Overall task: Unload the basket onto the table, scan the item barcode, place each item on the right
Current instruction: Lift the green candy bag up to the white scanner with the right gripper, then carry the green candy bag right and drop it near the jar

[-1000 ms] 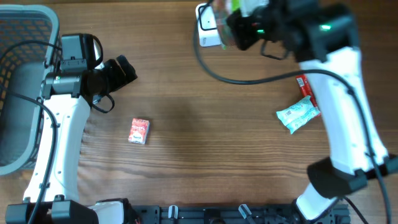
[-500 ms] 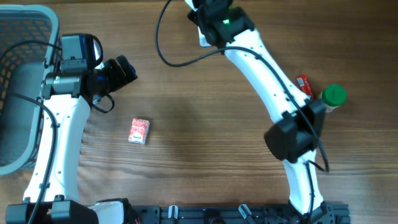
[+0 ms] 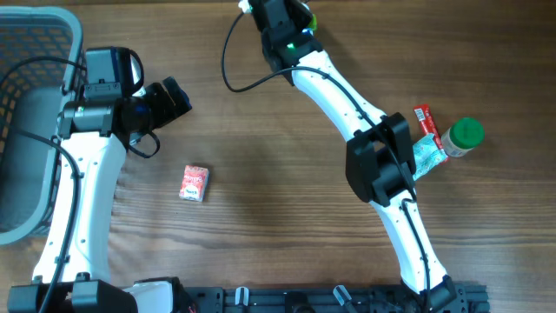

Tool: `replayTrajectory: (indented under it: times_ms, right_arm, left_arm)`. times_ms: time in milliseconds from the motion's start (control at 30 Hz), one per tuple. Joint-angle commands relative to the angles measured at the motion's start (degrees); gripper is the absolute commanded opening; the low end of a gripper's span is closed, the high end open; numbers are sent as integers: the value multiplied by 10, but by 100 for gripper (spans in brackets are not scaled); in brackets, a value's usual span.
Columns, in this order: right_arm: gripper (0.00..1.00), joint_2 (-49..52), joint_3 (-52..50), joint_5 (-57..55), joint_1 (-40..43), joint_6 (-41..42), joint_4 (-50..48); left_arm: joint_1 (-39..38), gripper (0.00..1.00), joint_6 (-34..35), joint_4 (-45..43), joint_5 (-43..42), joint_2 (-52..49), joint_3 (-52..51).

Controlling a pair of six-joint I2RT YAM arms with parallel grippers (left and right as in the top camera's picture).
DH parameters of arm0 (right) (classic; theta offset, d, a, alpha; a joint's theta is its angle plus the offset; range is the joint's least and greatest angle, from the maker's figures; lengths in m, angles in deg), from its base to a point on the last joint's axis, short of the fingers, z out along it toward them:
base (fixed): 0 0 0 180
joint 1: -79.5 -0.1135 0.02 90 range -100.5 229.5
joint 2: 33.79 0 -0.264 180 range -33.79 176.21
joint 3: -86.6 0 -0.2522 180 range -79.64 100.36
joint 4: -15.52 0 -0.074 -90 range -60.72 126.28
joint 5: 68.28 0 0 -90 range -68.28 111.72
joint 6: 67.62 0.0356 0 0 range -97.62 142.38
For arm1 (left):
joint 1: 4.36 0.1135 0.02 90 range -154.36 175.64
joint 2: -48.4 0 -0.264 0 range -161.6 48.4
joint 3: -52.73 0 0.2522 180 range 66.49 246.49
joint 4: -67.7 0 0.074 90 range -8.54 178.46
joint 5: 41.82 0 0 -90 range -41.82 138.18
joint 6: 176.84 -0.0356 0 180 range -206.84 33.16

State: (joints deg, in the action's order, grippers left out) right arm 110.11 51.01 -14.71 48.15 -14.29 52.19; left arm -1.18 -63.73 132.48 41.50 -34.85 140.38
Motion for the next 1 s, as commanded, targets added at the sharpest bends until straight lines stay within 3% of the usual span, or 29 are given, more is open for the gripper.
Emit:
replayTrajectory:
  times_ms: [0, 267, 467, 600, 667, 800, 967]
  right_arm:
    - [4, 0, 12, 9, -1, 24, -5]
    - [4, -65, 12, -22, -1, 84, 24]
    - [4, -170, 12, -21, 0, 148, 124]
    - [4, -249, 12, 26, 8, 239, 269]
    - [4, -286, 12, 72, 20, 298, 389]
    - [4, -307, 12, 185, 63, 378, 556]
    - [4, -293, -28, 336, 139, 383, 688]
  left_arm:
    - [3, 100, -4, -2, 3, -2, -1]
    - [3, 100, -4, -2, 4, -2, -1]
    - [3, 100, -4, -2, 4, -2, -1]
    - [3, 100, -4, -2, 4, -2, -1]
    - [3, 100, -4, -2, 4, -2, -1]
    - [3, 100, -4, -2, 4, -2, -1]
    - [3, 100, -4, -2, 4, -2, -1]
